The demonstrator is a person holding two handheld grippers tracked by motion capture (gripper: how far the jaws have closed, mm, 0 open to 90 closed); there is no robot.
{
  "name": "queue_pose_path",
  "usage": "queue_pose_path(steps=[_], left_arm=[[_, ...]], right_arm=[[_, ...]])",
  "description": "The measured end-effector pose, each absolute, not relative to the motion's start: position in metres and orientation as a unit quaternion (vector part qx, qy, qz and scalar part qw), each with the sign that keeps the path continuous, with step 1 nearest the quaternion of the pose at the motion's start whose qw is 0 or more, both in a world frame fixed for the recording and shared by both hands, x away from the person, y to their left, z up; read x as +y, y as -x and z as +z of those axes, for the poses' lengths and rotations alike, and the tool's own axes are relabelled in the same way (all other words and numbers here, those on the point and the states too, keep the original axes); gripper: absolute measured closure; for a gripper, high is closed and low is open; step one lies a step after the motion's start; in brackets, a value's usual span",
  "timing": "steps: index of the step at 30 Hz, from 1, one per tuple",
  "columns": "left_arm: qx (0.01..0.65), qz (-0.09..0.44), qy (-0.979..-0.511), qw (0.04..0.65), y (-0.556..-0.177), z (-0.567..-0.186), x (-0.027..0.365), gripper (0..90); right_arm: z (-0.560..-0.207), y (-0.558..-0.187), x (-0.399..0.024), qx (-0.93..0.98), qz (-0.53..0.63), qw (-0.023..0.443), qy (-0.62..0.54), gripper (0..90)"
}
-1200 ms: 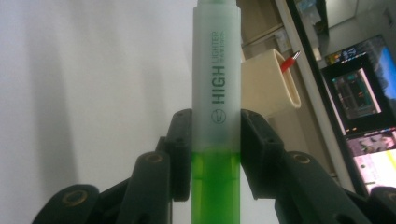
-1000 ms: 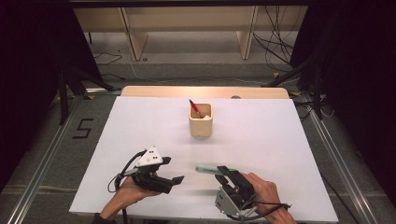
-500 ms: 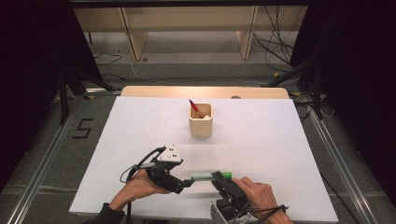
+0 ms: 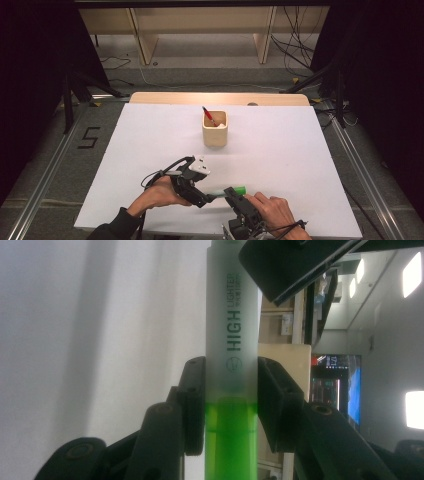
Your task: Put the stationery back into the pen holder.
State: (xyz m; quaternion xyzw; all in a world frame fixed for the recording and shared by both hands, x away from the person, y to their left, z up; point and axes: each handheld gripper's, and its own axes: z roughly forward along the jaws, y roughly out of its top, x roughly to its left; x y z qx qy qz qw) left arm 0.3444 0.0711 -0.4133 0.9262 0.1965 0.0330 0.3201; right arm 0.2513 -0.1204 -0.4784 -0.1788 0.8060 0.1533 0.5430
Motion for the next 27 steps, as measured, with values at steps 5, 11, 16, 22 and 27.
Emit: queue_pose_path(steps=[5, 11, 16, 22, 27], left_arm=[[0.174, 0.022, -0.94, 0.292, -0.346, -0.414, 0.061, 29.0], [0.151, 0.003, -0.951, 0.268, -0.352, -0.412, 0.053, 37.2], [0.135, -0.014, -0.958, 0.253, -0.354, -0.412, 0.046, 44.7], [0.123, -0.032, -0.962, 0.242, -0.357, -0.413, 0.04, 53.8], [0.115, -0.04, -0.964, 0.235, -0.358, -0.413, 0.036, 60.1]], right_arm=[[-0.479, -0.25, -0.119, 0.806, 0.149, 0.541, 0.187, 67.2], [-0.48, -0.249, -0.119, 0.803, 0.151, 0.542, 0.194, 67.2], [-0.481, -0.248, -0.119, 0.803, 0.15, 0.544, 0.194, 67.2], [-0.482, -0.248, -0.118, 0.8, 0.15, 0.545, 0.204, 67.2], [-0.482, -0.247, -0.118, 0.8, 0.149, 0.544, 0.205, 67.1]])
